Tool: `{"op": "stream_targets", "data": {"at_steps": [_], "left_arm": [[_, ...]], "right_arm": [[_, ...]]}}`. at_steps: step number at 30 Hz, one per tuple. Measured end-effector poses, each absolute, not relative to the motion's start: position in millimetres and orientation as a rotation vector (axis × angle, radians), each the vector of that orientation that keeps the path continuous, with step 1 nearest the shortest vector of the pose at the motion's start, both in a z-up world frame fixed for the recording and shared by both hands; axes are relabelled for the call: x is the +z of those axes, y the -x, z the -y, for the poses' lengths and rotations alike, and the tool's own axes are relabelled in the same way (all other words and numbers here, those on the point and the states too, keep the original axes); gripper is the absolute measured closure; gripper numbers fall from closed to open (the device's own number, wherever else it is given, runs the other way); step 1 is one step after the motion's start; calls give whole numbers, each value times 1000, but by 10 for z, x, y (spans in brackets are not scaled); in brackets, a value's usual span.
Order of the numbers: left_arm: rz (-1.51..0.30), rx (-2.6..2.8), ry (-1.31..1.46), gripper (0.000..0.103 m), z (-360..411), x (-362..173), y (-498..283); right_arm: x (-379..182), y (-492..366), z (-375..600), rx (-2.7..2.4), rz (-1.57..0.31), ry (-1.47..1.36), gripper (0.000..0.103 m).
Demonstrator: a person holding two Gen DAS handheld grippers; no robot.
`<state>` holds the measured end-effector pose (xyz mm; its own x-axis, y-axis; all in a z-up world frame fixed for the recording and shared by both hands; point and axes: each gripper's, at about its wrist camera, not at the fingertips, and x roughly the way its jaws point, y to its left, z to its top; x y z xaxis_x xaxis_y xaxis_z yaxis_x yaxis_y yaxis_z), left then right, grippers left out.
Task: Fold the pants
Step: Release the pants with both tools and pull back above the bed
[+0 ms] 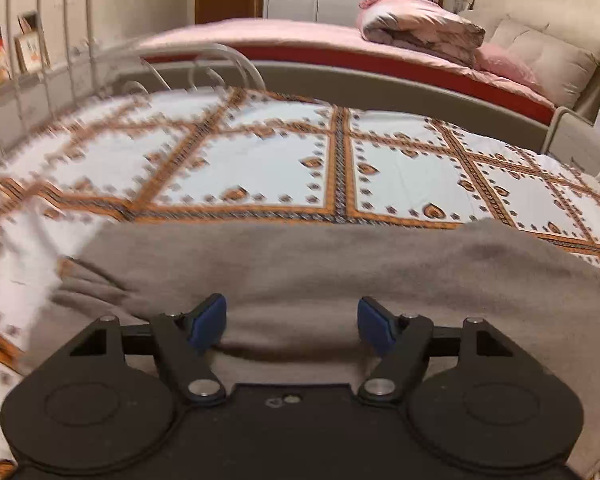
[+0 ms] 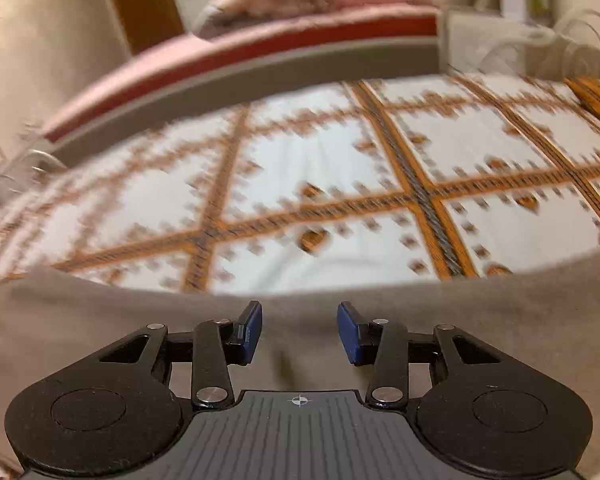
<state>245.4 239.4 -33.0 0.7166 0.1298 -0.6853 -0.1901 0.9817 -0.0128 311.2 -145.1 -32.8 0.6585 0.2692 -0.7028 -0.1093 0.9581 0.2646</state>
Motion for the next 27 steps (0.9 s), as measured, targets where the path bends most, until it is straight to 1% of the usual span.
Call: {"op": "stream_targets", "data": {"at_steps": [2,3,5,7,10,13,14,17,19,20,22,23,24,25,26,27], "left_arm": [[-727,216,38,32,-2406,-279,-2405],[-725,231,32,28,-2425,-279,-2394],[-759,253,34,28,-2498,-349,-2418],[-775,250,31,26,-2529,-420,-2465],[-763,265,20,28,-2495,-382,-2478],[-732,271,20,25,-2480,-301,-2420],[-773,282,17,26,-2507,-364,-2454],[-791,278,5,25,-2501,-441,-2467],[-771,290,29,25,-2492,-360,-2430],[-761,291,46,24,-2496,-316,-2391],[-742,294,61,19,-2489,-254,-2296],[-731,288,64,18,-2481,-226,-2248],[-722,280,69,15,-2475,-196,-2196],[-718,276,77,13,-2471,-174,-2163],[-714,270,88,13,-2468,-154,-2129],[-713,261,102,13,-2466,-139,-2098]], "right_arm": [[-296,-3094,1328,275,-808,-201,61],[-307,-3102,1253,307,-815,-207,61],[-359,-3114,1093,340,-839,-169,61],[-514,-3152,943,318,-907,-67,61],[-540,-3138,904,316,-889,-30,60],[-410,-3056,1026,312,-821,-103,60],[-406,-3060,1073,294,-817,-97,60],[-613,-3146,1198,236,-909,-71,59],[-521,-3139,1237,245,-889,-99,59],[-446,-3103,1286,242,-863,-122,59],[-305,-2999,1460,226,-797,-190,58],[-237,-2942,1590,206,-771,-227,52],[-172,-2871,1767,183,-740,-275,35],[-127,-2815,1927,169,-718,-321,26],[-94,-2734,2158,145,-696,-393,13],[-75,-2673,2359,122,-685,-459,10]]}}
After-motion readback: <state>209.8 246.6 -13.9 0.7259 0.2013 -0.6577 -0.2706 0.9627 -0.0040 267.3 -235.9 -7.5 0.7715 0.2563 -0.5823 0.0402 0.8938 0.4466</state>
